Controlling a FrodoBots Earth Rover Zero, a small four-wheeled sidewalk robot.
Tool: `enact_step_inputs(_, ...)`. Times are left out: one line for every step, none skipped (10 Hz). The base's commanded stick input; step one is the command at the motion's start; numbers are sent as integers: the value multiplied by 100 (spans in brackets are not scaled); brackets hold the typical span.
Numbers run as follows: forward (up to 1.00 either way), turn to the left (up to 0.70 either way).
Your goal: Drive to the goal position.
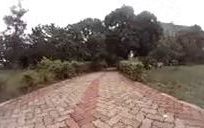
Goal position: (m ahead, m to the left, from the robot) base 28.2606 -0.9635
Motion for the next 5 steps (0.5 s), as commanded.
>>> enact_step_inputs(70, -35)
enact_step_inputs(70, 0)
enact_step_inputs(70, 0)
enact_step_inputs(70, 0)
enact_step_inputs(70, 0)
